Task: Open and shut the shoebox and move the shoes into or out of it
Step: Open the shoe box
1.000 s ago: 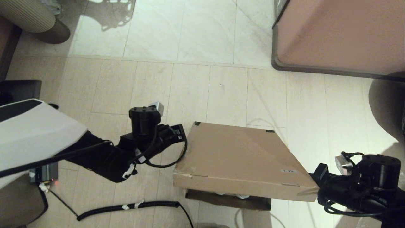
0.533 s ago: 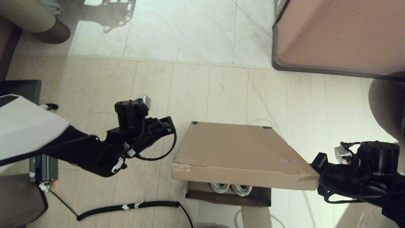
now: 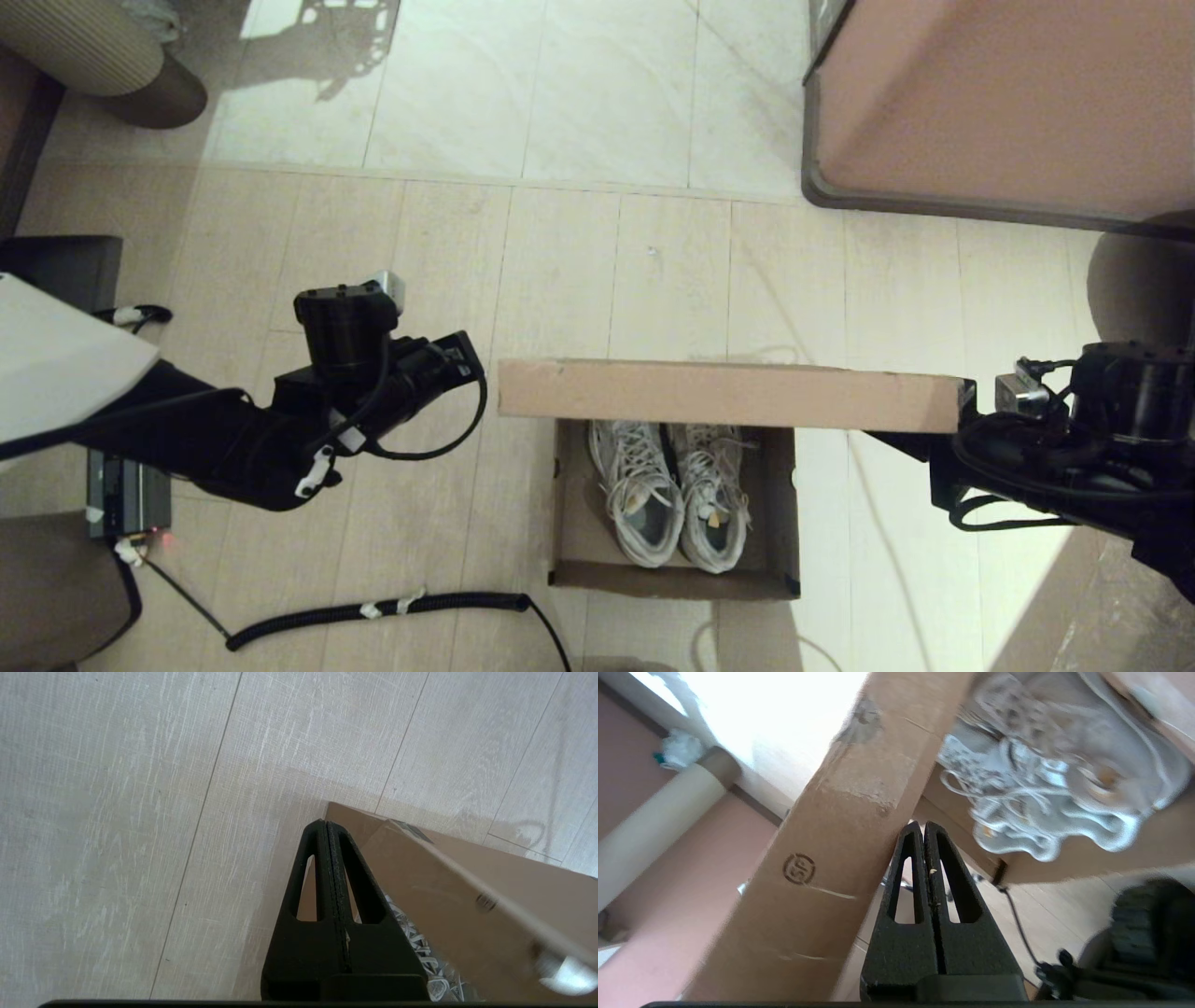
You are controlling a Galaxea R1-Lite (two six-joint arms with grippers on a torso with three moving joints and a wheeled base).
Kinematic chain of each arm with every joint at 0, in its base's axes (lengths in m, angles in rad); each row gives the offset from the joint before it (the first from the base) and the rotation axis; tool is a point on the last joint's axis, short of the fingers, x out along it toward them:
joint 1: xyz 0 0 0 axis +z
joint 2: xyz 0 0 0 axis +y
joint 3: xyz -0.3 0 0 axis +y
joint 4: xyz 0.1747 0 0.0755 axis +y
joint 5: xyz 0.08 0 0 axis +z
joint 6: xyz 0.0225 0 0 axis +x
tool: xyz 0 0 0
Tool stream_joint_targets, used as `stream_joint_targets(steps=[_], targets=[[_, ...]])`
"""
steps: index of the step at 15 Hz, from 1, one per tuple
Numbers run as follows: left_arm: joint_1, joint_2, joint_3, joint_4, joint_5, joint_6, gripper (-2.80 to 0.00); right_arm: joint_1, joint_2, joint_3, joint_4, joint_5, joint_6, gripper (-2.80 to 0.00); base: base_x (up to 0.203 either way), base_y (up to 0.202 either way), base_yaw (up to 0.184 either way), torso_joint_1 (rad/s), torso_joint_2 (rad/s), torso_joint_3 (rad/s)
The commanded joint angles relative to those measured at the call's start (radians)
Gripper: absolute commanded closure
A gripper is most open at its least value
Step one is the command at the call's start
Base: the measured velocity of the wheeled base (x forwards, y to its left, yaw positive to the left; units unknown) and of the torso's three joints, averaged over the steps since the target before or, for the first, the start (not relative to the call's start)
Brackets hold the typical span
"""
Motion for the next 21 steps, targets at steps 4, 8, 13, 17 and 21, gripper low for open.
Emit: stream_joint_targets(steps=[4,8,13,17,21], targets=[[0.008,-0.016,0.002,-0.005,0.001,-0.002,0.00,0.000,0.013,-0.101,0.018,-0.003,0.042,0.00,0.000,0.000,0.000,0.000,0.00,0.000],[0.007,-0.030,0.024,-0.006,0.000,-0.002,0.00,0.001,0.119,-0.191,0.017,-0.061,0.035,0.00,0.000,0.000,0.000,0.000,0.00,0.000],[0.006,-0.027,0.029,-0.008,0.001,-0.002,0.00,0.004,0.261,-0.409,0.039,-0.163,0.031,0.00,0.000,0.000,0.000,0.000,0.00,0.000],[-0.002,-0.024,0.064,-0.014,0.001,-0.002,0.00,0.001,0.310,-0.527,0.227,-0.172,-0.127,0.00,0.000,0.000,0.000,0.000,0.00,0.000],[-0.031,0.003,0.064,-0.012,0.030,0.008,0.00,0.105,0.215,-0.476,0.571,-0.251,-0.547,0.00,0.000,0.000,0.000,0.000,0.00,0.000]])
